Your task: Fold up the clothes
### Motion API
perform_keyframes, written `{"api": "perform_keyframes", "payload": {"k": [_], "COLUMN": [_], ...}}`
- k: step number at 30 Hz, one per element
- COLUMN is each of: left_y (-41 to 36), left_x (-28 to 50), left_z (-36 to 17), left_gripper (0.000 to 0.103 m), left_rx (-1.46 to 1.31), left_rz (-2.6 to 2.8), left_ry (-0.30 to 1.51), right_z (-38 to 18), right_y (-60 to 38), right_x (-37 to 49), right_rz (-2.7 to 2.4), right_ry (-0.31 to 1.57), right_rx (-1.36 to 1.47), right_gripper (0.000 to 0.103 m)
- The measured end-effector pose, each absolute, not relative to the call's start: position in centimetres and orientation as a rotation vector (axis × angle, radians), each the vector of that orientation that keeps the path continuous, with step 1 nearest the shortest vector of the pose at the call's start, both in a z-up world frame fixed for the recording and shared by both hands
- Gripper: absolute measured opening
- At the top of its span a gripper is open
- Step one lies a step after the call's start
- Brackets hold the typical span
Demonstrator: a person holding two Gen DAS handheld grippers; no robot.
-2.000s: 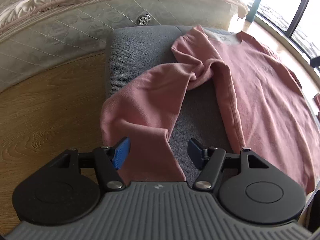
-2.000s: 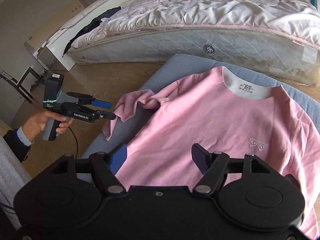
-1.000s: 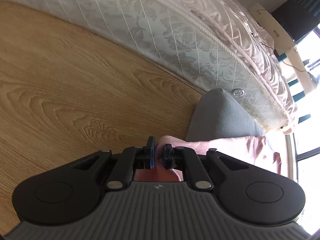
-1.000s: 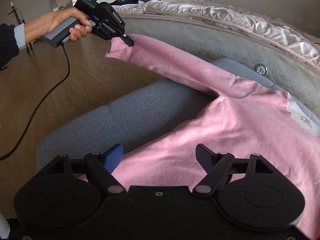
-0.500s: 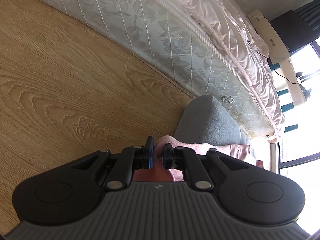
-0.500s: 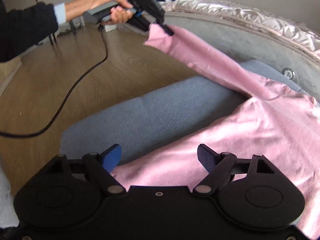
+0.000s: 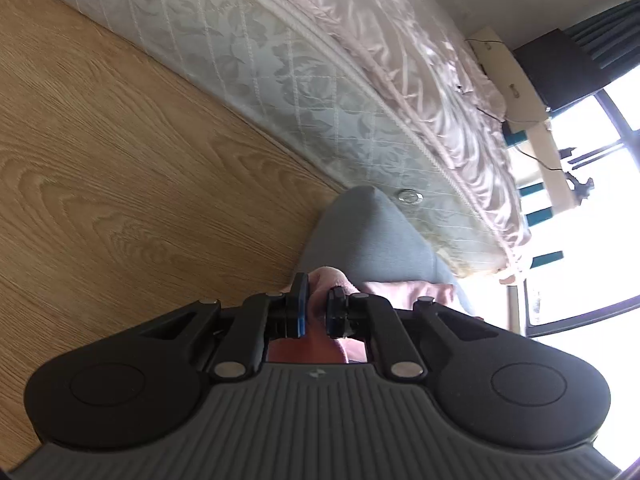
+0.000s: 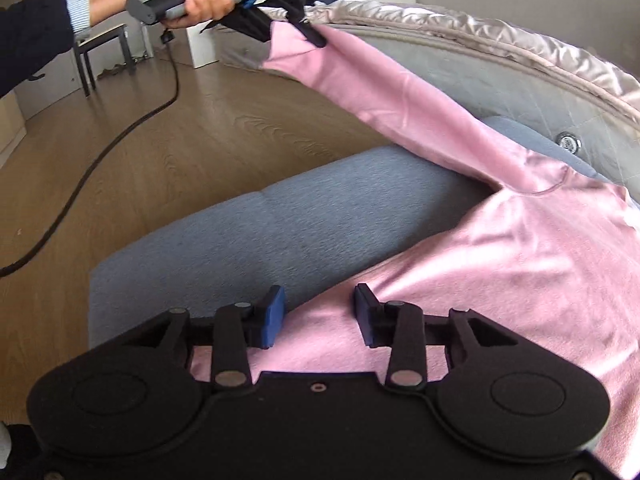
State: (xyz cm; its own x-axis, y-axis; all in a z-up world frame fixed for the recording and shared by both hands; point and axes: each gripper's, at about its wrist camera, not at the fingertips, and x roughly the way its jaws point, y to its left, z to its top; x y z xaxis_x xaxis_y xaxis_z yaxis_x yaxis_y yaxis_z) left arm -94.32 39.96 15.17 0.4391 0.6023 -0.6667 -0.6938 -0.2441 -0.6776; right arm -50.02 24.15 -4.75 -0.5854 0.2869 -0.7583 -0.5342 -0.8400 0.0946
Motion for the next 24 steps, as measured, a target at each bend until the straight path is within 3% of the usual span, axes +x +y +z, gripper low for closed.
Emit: {"api": "perform_keyframes", "payload": {"k": [5,16,20,24], "left_y": [38.9,36.1,35.8,36.0], "left_x": [-88.7,-80.7,-79.0,-77.9], "left_z": [16.9,15.9,14.2,12.9], "left_gripper": [0.009,0.009,0.01,0.01], "left_rx": [-1.287,-1.376,-1.433,-1.471], "left_rz": [1.107,0.951,0.923,0.895], "left_ry": [0.079,0.064,0.076,0.08], "right_z": [-3.9,-2.2,-1.2,-0.5], "right_y": [26.1,27.4,27.3,26.5], "right_x": [-48.3,-47.6,-48.4,-50.5], "right_rz": [2.377,2.372,2.386,2.35], "right_ry": [0.629,0.511,0.46,0.285], "right_rx": [-1.01,-0.916,-0.808,-0.712], "right_gripper": [0.043,0.057,0.067,0.069]}}
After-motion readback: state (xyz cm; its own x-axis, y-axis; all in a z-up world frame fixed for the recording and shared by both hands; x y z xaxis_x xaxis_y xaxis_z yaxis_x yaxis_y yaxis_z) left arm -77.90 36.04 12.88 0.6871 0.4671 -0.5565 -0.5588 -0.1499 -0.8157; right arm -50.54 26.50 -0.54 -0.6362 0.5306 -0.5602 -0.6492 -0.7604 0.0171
